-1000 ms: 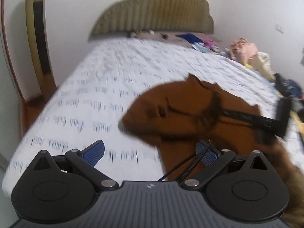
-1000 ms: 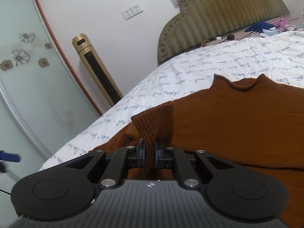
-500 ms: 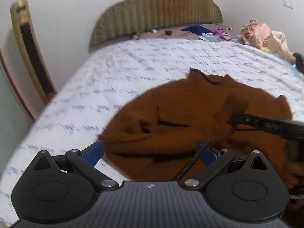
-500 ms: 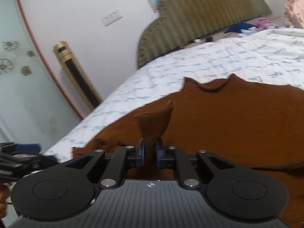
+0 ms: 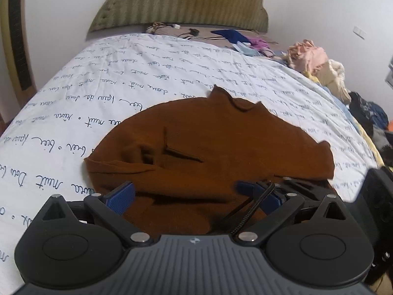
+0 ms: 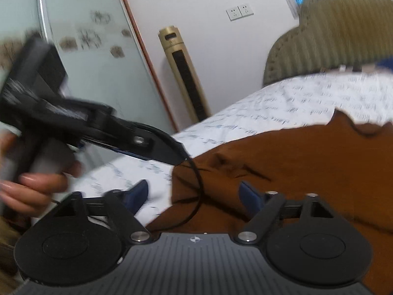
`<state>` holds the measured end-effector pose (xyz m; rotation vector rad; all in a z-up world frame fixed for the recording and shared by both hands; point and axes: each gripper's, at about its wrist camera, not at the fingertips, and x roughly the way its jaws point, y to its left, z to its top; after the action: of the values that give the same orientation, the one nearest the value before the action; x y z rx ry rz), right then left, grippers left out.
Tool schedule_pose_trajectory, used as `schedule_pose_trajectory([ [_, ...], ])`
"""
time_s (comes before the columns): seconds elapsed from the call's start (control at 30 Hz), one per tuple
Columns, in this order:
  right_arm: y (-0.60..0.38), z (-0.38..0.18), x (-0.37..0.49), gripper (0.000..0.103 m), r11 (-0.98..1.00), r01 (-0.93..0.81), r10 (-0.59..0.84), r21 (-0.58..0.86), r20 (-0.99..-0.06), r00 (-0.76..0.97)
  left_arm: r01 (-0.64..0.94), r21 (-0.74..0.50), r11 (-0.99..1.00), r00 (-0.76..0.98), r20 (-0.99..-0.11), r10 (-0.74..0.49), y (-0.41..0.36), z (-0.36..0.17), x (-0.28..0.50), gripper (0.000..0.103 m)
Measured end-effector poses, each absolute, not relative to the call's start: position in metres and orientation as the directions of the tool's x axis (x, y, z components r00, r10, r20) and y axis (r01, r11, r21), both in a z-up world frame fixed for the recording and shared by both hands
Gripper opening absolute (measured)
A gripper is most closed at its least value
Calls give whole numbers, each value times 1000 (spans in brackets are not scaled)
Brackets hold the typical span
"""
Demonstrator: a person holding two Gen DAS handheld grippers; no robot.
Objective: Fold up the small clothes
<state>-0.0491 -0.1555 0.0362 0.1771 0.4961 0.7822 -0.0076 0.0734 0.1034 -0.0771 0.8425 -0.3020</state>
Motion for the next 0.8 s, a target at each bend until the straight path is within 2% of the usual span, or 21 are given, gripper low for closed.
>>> schedule_pose_trajectory([
  [0.03,-153,35,-46,15,709,-620,704,335,-375,603,242,-162,957,630,-724,-282,74,105,-12,103],
  [0.07,-155,34,-42,9,707,-604,707,369,-377,598,249,-145,958,633,-724,-274,74,106,-15,103],
  [0.13,-165,34,-38,10,688,-578,722,440,-334,605,294,-131,947,620,-728,-294,76,108,-23,103],
  [0.2,-175,36,-34,10,663,-552,734,506,-294,612,398,-194,897,554,-729,-403,75,110,-31,102],
  [0.27,-177,35,-27,10,634,-530,751,563,-286,595,484,-265,834,506,-693,-514,72,118,-41,102],
  [0.37,-162,27,-14,11,669,-476,727,571,-371,577,526,-253,812,576,-596,-559,67,138,-58,103],
  [0.47,-134,21,-20,11,677,-502,733,538,-430,528,522,-229,821,653,-513,-558,65,157,-66,103],
  [0.6,-100,11,-34,11,658,-556,751,507,-493,439,400,-127,908,823,-387,-417,60,175,-71,103],
  [0.67,-84,7,-45,12,642,-599,756,479,-528,388,258,-74,963,913,-308,-268,56,182,-67,103],
  [0.8,-55,0,-79,13,532,-721,787,443,-573,228,-44,-36,998,966,-255,34,60,183,-42,103],
])
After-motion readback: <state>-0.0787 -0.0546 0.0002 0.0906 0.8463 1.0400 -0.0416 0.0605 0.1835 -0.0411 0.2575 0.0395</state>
